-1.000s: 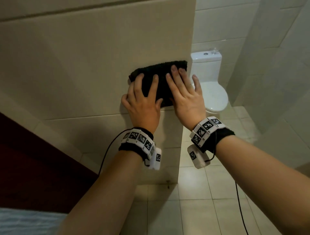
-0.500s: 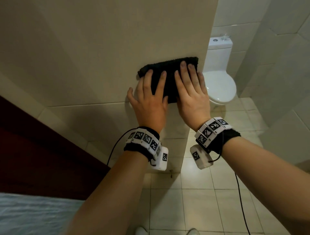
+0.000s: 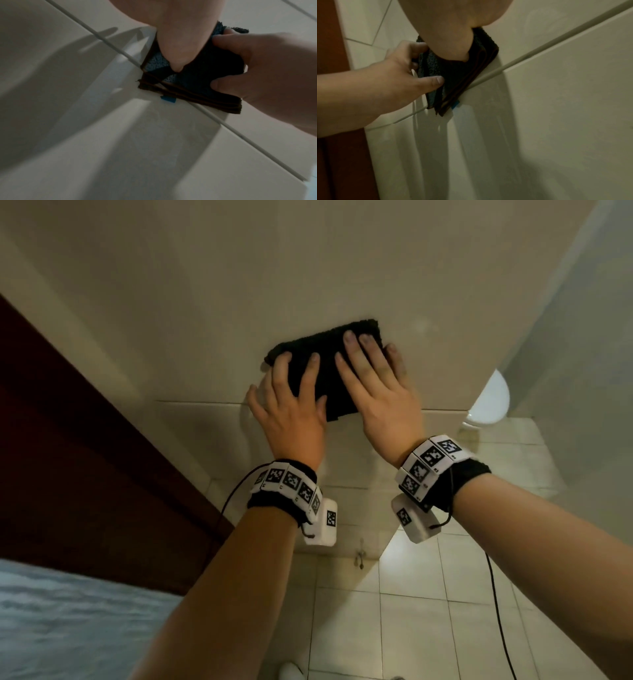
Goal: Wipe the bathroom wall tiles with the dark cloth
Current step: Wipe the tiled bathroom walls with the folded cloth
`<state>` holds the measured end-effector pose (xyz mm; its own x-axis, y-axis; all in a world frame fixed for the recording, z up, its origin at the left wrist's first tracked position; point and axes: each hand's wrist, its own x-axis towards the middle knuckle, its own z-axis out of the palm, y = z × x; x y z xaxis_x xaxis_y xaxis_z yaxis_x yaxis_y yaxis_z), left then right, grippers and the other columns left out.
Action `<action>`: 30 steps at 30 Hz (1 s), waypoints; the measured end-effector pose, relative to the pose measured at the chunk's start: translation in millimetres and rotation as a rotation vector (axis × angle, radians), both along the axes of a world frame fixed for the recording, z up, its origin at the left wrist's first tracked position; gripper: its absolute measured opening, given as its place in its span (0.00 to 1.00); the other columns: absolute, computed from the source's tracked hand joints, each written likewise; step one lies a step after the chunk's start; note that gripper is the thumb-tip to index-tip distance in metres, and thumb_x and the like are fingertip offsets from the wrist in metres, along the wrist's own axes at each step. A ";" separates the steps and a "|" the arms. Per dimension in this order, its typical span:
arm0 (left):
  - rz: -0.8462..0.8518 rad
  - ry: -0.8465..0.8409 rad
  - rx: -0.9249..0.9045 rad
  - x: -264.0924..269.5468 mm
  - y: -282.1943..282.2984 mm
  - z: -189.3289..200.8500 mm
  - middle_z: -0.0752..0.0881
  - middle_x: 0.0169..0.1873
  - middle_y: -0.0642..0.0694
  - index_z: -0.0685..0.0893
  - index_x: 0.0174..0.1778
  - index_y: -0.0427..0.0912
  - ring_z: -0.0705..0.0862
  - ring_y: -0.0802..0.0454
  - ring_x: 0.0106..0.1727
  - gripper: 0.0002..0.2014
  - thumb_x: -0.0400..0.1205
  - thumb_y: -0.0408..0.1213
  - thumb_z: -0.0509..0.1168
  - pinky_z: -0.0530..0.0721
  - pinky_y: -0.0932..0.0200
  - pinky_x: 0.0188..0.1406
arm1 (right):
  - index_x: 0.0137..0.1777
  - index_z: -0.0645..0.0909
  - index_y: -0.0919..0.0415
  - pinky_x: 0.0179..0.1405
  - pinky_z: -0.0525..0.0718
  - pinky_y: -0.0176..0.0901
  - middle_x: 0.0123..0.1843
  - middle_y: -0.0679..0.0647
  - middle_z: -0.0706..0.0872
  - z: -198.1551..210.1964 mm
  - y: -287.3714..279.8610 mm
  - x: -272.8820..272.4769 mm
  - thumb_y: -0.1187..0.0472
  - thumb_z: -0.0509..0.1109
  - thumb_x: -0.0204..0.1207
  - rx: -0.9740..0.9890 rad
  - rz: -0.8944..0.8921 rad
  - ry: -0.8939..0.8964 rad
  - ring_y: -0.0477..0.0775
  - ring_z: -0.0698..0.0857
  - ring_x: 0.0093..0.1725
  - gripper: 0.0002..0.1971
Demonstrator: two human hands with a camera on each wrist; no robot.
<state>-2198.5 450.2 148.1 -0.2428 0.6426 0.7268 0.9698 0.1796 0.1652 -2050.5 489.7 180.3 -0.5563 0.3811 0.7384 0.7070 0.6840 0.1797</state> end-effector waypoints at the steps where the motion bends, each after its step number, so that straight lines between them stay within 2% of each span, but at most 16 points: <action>1: 0.011 -0.008 0.000 -10.9 -1.8 0.6 0.67 0.79 0.41 0.62 0.82 0.57 0.69 0.43 0.77 0.36 0.79 0.46 0.71 0.65 0.31 0.77 | 0.81 0.68 0.65 0.84 0.56 0.60 0.84 0.62 0.65 1.7 -0.2 -11.4 0.68 0.47 0.88 0.017 0.004 -0.011 0.62 0.62 0.84 0.23; 3: 0.035 -0.022 -0.003 -33.3 -5.9 2.5 0.67 0.80 0.40 0.62 0.82 0.56 0.69 0.43 0.77 0.37 0.78 0.46 0.71 0.65 0.30 0.77 | 0.82 0.67 0.65 0.84 0.57 0.60 0.84 0.62 0.64 5.3 -1.1 -34.8 0.70 0.55 0.86 0.045 0.010 -0.037 0.61 0.62 0.84 0.24; 5: 0.062 -0.037 -0.006 -55.4 -9.6 4.6 0.67 0.80 0.40 0.62 0.82 0.55 0.69 0.43 0.78 0.38 0.78 0.45 0.72 0.65 0.31 0.77 | 0.82 0.66 0.64 0.84 0.57 0.61 0.85 0.61 0.63 10.7 -2.9 -58.8 0.70 0.57 0.85 0.052 0.021 -0.078 0.61 0.61 0.84 0.25; 9: 0.115 -0.086 -0.013 -95.4 -15.9 8.9 0.65 0.81 0.41 0.65 0.82 0.53 0.69 0.43 0.79 0.38 0.76 0.44 0.74 0.66 0.32 0.76 | 0.83 0.65 0.64 0.84 0.56 0.61 0.85 0.61 0.61 23.2 -7.0 -104.0 0.65 0.46 0.90 0.033 0.060 -0.142 0.61 0.59 0.85 0.23; 14: 0.149 -0.151 0.007 -134.8 -22.6 13.6 0.66 0.81 0.40 0.67 0.82 0.51 0.69 0.42 0.79 0.39 0.75 0.39 0.76 0.69 0.35 0.75 | 0.80 0.70 0.63 0.84 0.56 0.61 0.84 0.60 0.64 35.9 -14.4 -153.4 0.55 0.36 0.91 0.022 0.100 -0.154 0.60 0.62 0.84 0.29; 15: 0.161 -0.167 0.008 -141.8 -23.5 13.7 0.66 0.81 0.40 0.67 0.82 0.51 0.69 0.42 0.78 0.40 0.74 0.39 0.76 0.70 0.35 0.74 | 0.80 0.70 0.63 0.84 0.55 0.61 0.85 0.60 0.64 37.0 -14.5 -163.0 0.53 0.37 0.92 0.027 0.104 -0.171 0.60 0.62 0.84 0.28; 17: 0.186 -0.204 0.012 -154.6 -25.3 13.5 0.66 0.82 0.40 0.67 0.82 0.50 0.69 0.43 0.78 0.39 0.74 0.38 0.76 0.72 0.38 0.73 | 0.81 0.69 0.61 0.85 0.53 0.61 0.86 0.60 0.61 37.0 -13.3 -180.7 0.52 0.48 0.92 0.056 0.100 -0.211 0.60 0.59 0.85 0.23; 19: 0.197 -0.242 0.036 -164.6 -27.1 15.0 0.66 0.81 0.39 0.68 0.81 0.48 0.68 0.44 0.78 0.37 0.75 0.38 0.75 0.73 0.41 0.72 | 0.81 0.68 0.59 0.85 0.51 0.61 0.86 0.59 0.59 36.6 -11.6 -195.5 0.56 0.55 0.90 0.080 0.099 -0.236 0.60 0.57 0.86 0.22; 22: 0.195 -0.304 0.063 -174.6 -29.4 19.0 0.67 0.81 0.38 0.71 0.80 0.45 0.68 0.42 0.79 0.33 0.78 0.41 0.70 0.74 0.43 0.71 | 0.81 0.68 0.59 0.85 0.50 0.62 0.87 0.59 0.58 37.1 -12.6 -213.7 0.62 0.55 0.88 0.095 0.109 -0.260 0.60 0.56 0.86 0.22; 25: 0.167 -0.361 0.059 -181.0 -30.9 21.8 0.65 0.82 0.36 0.69 0.81 0.43 0.67 0.40 0.80 0.33 0.77 0.41 0.65 0.70 0.42 0.77 | 0.82 0.67 0.59 0.85 0.45 0.63 0.87 0.59 0.56 40.1 -12.9 -224.2 0.62 0.58 0.86 0.081 0.105 -0.292 0.60 0.54 0.86 0.24; 30: 0.127 -0.387 0.042 -178.2 -32.5 32.2 0.59 0.85 0.36 0.64 0.85 0.43 0.64 0.40 0.82 0.40 0.77 0.33 0.73 0.67 0.43 0.79 | 0.83 0.65 0.56 0.84 0.46 0.65 0.87 0.57 0.56 57.5 -7.1 -219.9 0.57 0.62 0.86 0.146 0.070 -0.330 0.57 0.55 0.86 0.26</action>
